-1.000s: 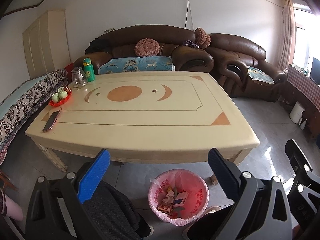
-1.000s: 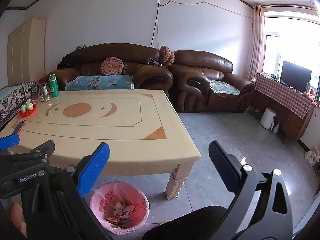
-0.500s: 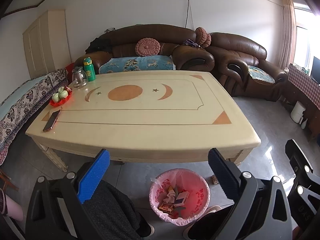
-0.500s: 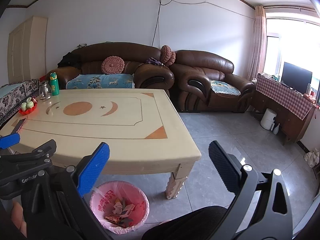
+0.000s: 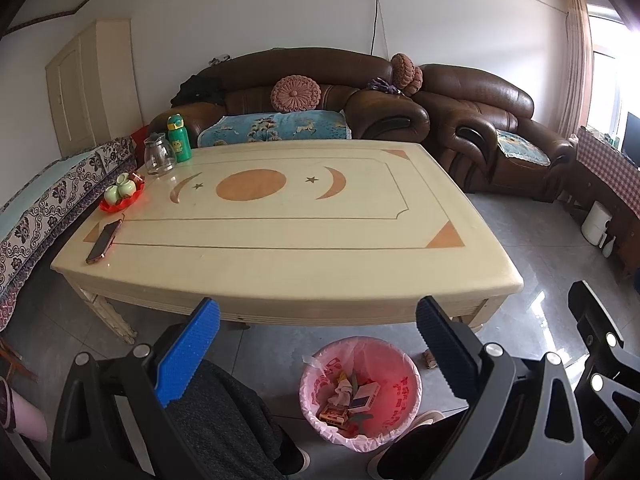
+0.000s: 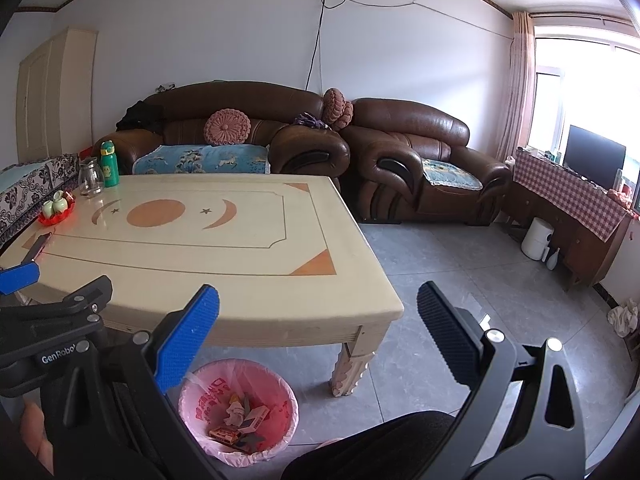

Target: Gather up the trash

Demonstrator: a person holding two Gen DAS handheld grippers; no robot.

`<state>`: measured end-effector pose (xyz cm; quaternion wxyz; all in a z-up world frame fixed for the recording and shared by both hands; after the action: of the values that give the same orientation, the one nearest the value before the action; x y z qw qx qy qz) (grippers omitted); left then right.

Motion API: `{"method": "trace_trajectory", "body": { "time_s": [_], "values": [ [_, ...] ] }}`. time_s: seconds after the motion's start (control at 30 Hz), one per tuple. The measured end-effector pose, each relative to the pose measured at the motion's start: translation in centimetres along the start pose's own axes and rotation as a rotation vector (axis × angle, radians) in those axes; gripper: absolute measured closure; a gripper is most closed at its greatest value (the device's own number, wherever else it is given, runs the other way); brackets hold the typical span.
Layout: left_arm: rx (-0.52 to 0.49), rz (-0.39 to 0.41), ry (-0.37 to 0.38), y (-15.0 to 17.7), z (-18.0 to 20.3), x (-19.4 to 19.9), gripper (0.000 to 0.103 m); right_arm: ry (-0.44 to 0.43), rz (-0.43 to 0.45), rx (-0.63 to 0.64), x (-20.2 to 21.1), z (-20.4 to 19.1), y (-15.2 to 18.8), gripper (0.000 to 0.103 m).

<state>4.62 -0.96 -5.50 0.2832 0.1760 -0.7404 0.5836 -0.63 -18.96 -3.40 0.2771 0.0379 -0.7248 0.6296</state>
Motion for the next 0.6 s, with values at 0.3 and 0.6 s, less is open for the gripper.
{"method": "trace_trajectory", "body": {
  "time_s": [0.3,0.6],
  "values": [
    [-0.003,-0.002,0.002,-0.07,-0.02,-0.13,0.007,0.000,-0.001,0.000,-0.03,0.04,0.14,0.006],
    [-0.006,0.001,0.006,-0.15,-0.17,-0.24,0.007,0.001,0.000,0.002,-0.07,0.12,0.14,0.006]
  ]
}}
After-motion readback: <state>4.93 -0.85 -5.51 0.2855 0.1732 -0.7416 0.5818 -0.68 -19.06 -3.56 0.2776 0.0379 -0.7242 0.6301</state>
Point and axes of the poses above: each gripper's, at about its wrist camera, not at the fingertips, and x roughly against the way its jaws point, z to its right, y to its underside, the point moved 9 cm from there along -x, roughly the way its jaws point, and after that the axes turned 10 degrees about -x, right-handed, at the moved point
